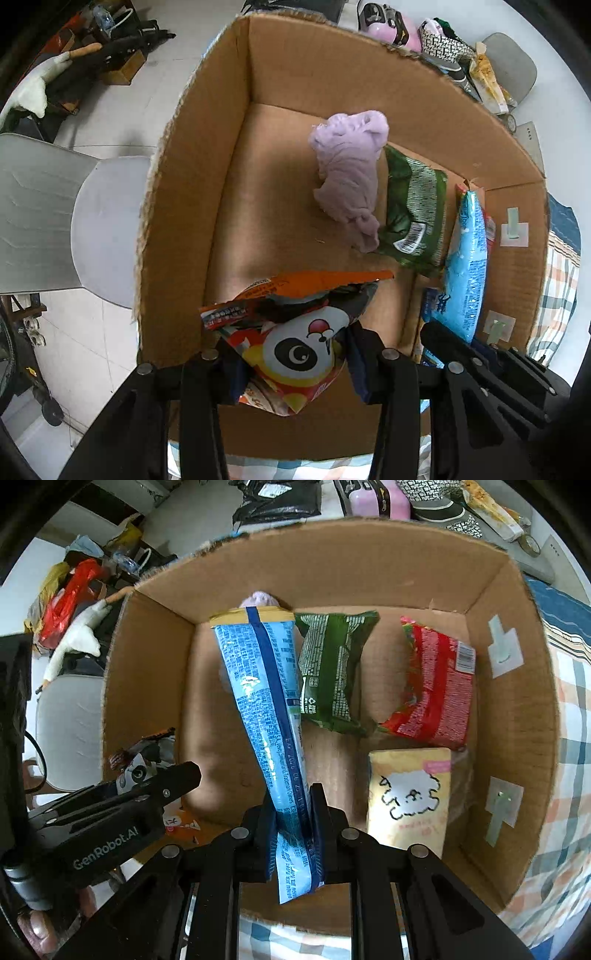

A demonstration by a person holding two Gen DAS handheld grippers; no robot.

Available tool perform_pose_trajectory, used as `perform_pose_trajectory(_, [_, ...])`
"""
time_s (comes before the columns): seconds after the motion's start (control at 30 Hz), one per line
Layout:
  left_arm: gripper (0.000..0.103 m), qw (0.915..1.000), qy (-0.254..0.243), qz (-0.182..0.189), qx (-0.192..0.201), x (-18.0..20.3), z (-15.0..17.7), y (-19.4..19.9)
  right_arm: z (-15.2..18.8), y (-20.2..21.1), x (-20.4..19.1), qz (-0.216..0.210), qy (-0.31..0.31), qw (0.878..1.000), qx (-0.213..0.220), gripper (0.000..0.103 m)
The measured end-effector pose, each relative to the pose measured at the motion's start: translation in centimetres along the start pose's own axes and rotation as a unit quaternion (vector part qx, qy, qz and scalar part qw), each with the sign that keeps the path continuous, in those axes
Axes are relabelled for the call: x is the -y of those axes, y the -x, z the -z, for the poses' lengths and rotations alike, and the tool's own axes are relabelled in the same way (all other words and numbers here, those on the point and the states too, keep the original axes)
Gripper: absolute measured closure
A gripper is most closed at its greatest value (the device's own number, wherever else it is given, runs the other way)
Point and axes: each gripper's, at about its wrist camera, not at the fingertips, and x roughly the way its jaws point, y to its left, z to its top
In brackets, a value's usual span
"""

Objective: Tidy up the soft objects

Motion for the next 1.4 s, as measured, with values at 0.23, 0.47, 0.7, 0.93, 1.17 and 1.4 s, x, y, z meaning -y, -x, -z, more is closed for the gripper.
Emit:
perform_pose_trajectory(0.23, [0.06,0.9995,0.003,-0.013,-0.03,0.3,0.2,-1.3,-0.7,-2.5,-0.7,0.011,0.003,1.0,-0.025,0.078])
perform_pose_trajectory(0.47, [0.055,0.9998,0.001,-0.018,-0.013,0.3,0.8,0.2,-0.5,-1.5,-0.7,0.034,0.012,0.999,-0.015,0.053])
perform_pose_trajectory(0.7, [0.055,0.9996,-0.009,-0.021,0.019,0.5,2.1,2.8,0.3,0.3,1.5,0.059,0.01,0.998,-0.002,0.051])
perform_pose_trajectory(0.93, [0.044,0.9982,-0.014,-0.02,0.055,1.5,2.7,4.7,1.5,2.1,3.7,0.087,0.003,0.996,0.006,0.04])
perform_pose_trajectory(1.17, [0.007,0.9936,-0.021,-0.044,0.102,1.9,4.0,7.0,2.9,5.0,4.9,0.099,0.003,0.995,0.027,0.005])
perform_pose_trajectory(1.4, [0.007,0.9896,-0.017,-0.054,0.133,2.4,6.1,8.7,4.1,7.4,4.9,0.114,0.009,0.992,0.051,0.001])
